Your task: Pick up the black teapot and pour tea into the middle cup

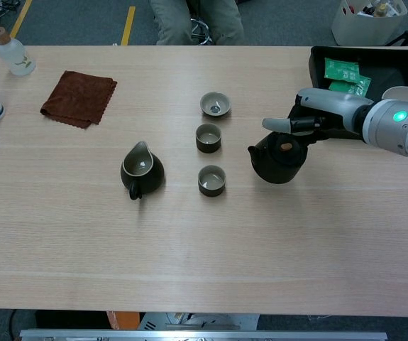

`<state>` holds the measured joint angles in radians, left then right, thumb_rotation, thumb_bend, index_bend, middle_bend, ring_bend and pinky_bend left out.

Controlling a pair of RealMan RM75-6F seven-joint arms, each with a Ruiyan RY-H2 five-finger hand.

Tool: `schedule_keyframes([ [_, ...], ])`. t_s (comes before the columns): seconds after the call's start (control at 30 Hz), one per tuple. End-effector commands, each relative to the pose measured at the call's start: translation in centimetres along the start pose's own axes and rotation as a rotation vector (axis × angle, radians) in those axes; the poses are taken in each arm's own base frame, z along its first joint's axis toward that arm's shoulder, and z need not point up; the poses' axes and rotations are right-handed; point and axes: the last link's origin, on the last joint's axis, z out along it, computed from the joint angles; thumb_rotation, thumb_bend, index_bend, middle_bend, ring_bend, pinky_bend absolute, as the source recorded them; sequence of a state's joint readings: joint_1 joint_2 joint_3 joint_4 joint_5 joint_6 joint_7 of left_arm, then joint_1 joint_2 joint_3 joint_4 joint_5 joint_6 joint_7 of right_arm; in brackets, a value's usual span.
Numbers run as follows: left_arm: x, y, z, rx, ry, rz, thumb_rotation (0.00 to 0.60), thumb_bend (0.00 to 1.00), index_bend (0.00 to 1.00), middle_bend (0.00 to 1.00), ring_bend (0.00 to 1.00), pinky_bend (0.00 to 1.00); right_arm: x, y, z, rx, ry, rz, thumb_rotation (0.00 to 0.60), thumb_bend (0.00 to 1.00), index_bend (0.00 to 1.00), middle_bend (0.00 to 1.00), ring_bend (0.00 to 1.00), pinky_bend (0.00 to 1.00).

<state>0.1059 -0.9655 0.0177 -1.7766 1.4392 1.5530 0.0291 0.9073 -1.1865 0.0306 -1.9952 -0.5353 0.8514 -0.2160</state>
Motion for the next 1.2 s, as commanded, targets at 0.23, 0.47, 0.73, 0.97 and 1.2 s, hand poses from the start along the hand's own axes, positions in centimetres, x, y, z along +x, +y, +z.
schedule_keyframes([
  [0.23, 0.2, 0.0, -0.1, -0.008, 0.004, -0.01, 0.6, 0.36, 0.18, 0.11, 0.09, 0.12, 1.6, -0.8, -0.6, 0.022, 0.065, -0.089, 0.239, 0.59, 0.97, 0.91, 0.91, 0.1],
  [0.47, 0.2, 0.2, -0.1, -0.017, 0.012, -0.015, 0.6, 0.36, 0.18, 0.11, 0.09, 0.12, 2.9, -1.5, -0.8, 0.033, 0.108, -0.192, 0.366, 0.59, 0.97, 0.9, 0.9, 0.1],
  [0.73, 0.3, 0.3, 0.1, -0.021, 0.02, -0.016, 0.6, 0.36, 0.18, 0.11, 0.09, 0.12, 3.0, -2.1, -0.6, 0.049, 0.119, -0.256, 0.467, 0.59, 0.97, 0.89, 0.89, 0.1],
  [0.97, 0.3, 0.3, 0.2, -0.018, 0.027, -0.016, 0.6, 0.36, 0.18, 0.11, 0.09, 0.12, 2.5, -2.5, -0.1, 0.08, 0.143, -0.27, 0.467, 0.59, 0.97, 0.89, 0.89, 0.1],
  [1.2, 0.3, 0.5, 0.3, -0.022, 0.027, -0.012, 0.6, 0.36, 0.18, 0.11, 0.09, 0.12, 1.7, -3.2, 0.6, 0.12, 0.166, -0.328, 0.466, 0.57, 0.97, 0.89, 0.89, 0.1],
])
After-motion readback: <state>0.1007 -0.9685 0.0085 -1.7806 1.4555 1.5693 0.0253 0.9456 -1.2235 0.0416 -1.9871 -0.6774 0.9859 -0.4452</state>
